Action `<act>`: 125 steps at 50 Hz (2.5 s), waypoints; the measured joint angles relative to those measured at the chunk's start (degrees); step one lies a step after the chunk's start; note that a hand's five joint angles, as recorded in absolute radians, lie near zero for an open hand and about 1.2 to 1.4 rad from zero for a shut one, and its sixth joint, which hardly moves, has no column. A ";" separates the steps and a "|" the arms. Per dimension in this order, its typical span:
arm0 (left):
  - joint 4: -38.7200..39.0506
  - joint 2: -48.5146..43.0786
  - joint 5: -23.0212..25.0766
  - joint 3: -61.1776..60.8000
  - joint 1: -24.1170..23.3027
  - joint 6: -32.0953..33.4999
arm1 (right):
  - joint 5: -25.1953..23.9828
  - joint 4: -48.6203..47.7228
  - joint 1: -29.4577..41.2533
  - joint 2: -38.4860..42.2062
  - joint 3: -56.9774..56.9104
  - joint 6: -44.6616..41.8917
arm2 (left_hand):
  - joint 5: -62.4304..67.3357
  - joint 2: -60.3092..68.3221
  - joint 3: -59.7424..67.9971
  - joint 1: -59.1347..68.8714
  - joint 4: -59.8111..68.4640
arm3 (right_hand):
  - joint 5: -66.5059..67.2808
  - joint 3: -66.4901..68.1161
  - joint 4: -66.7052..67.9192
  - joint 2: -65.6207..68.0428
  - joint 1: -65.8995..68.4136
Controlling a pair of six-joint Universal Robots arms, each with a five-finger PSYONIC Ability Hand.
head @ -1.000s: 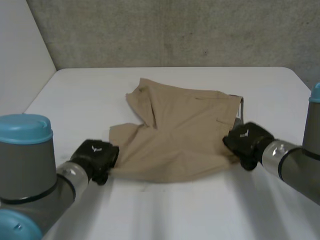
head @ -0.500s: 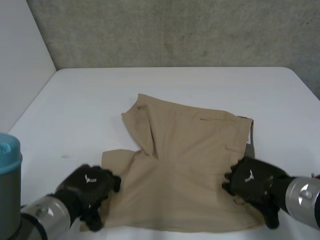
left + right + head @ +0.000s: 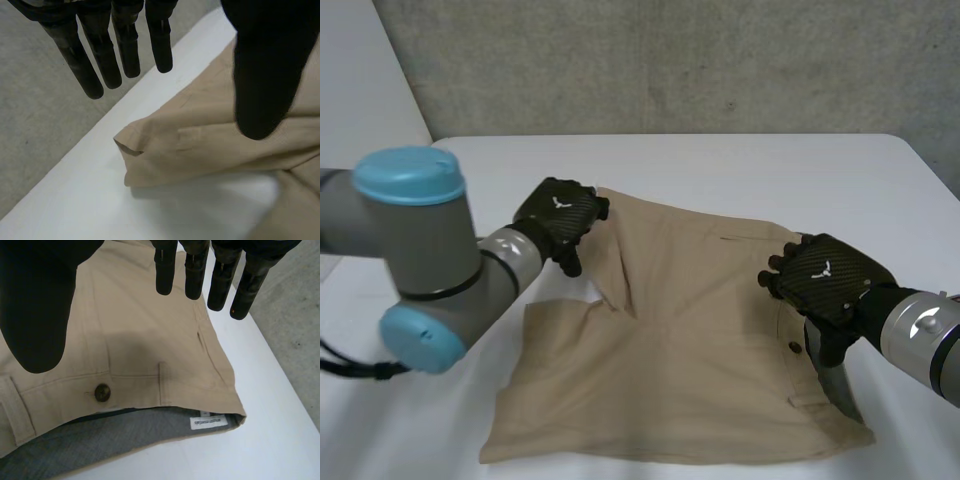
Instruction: Fold the shorts.
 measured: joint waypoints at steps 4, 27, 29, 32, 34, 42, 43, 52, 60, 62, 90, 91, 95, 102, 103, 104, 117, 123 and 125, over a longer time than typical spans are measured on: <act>-0.41 -7.99 1.61 7.72 1.25 6.16 | 0.08 -1.58 -0.20 0.78 1.00 0.81 | 1.63 1.57 1.85 1.37 1.77 | 0.00 0.00 0.00 0.00 0.00; -9.73 -24.84 8.48 26.81 3.75 10.79 | 0.17 -5.55 -3.47 1.47 4.37 1.14 | 34.57 35.75 35.31 36.56 35.32 | 0.00 0.00 0.00 0.00 0.00; -9.74 -24.57 8.01 26.54 4.01 10.79 | 0.19 -5.68 -3.72 1.47 4.48 1.15 | 38.45 40.69 40.44 38.54 41.12 | 0.00 0.00 0.00 0.00 0.00; -9.68 -23.43 6.56 25.03 4.92 10.82 | 0.18 -5.76 -3.91 1.48 4.55 1.15 | 38.45 41.87 41.67 38.54 42.41 | 0.00 0.00 0.00 0.00 0.00; -9.65 -23.04 6.20 24.56 5.19 10.83 | 0.17 -5.76 -3.94 1.47 4.56 1.15 | 38.45 41.87 41.67 38.54 42.41 | 0.00 0.00 0.00 0.00 0.00; -9.12 -13.21 2.75 11.55 8.56 10.27 | 0.17 -6.29 -3.99 1.49 4.67 1.15 | 38.03 39.42 39.63 38.04 39.34 | 0.00 0.00 0.00 0.00 0.00; -9.10 -12.30 2.65 10.25 8.68 10.18 | 0.17 -6.34 -3.99 1.52 4.67 1.15 | 38.03 39.42 39.63 38.04 39.34 | 0.00 0.00 0.00 0.00 0.00; -8.89 -6.40 2.32 2.09 8.61 9.64 | 0.21 -6.59 -3.90 2.01 4.72 1.15 | 18.20 18.41 19.04 18.13 18.40 | 0.00 0.00 0.00 0.00 0.00; -5.05 -3.28 2.34 2.57 7.40 8.76 | 0.21 -6.80 -3.86 2.19 5.14 1.15 | 13.00 13.45 13.99 13.80 13.36 | 0.00 0.00 0.00 0.00 0.00; -2.51 -3.16 2.37 3.38 6.84 7.64 | 0.24 -7.22 -3.89 2.19 5.48 1.15 | 12.90 13.31 13.92 13.76 13.25 | 0.00 0.00 0.00 0.00 0.00; -3.28 -15.87 2.90 12.84 5.64 4.75 | 0.21 -8.24 -4.14 2.17 6.65 1.15 | 19.53 20.14 20.44 21.38 20.10 | 0.00 0.00 0.00 0.00 0.00; -3.46 -16.03 2.83 12.91 5.74 4.79 | 0.21 -8.24 -4.14 2.17 6.65 1.15 | 21.29 22.50 22.82 23.30 21.96 | 0.00 0.00 0.00 0.00 0.00; -3.81 -16.47 1.96 12.89 6.69 4.99 | 0.24 -8.25 -4.14 2.17 6.64 1.15 | 38.73 40.44 40.39 39.02 40.47 | 0.00 0.00 0.00 0.00 0.00; -3.66 -16.08 -1.27 12.21 7.55 5.95 | 0.28 -8.25 -4.09 2.17 6.66 1.15 | 38.88 42.03 42.19 39.02 42.34 | 0.00 0.00 0.00 0.00 0.00; -3.63 -15.73 -3.11 11.56 7.86 7.35 | 0.30 -8.25 -4.04 2.17 6.69 1.15 | 38.88 42.03 42.19 39.02 42.34 | 0.00 0.00 0.00 0.00 0.00; -3.62 -15.62 -3.43 11.33 7.94 7.77 | 0.30 -8.25 -4.03 2.17 6.70 1.15 | 38.88 42.03 42.19 39.02 42.33 | 0.00 0.00 0.00 0.00 0.00; -3.26 -10.61 -5.24 4.97 7.90 15.62 | 0.23 -8.32 -3.82 2.14 7.06 1.20 | 3.67 4.50 4.94 4.74 4.13 | 0.00 0.00 0.00 0.00 0.00; -3.25 -7.51 -5.18 3.90 7.31 14.93 | 0.26 -8.11 -3.84 2.07 6.96 1.40 | 2.11 2.89 3.47 3.21 2.57 | 0.00 0.00 0.00 0.00 0.00; -3.28 -4.09 -5.09 2.53 6.90 13.15 | 0.34 -7.26 -3.91 1.83 6.61 1.70 | -0.03 0.84 1.42 1.68 0.38 | 0.00 0.00 0.00 0.00 0.00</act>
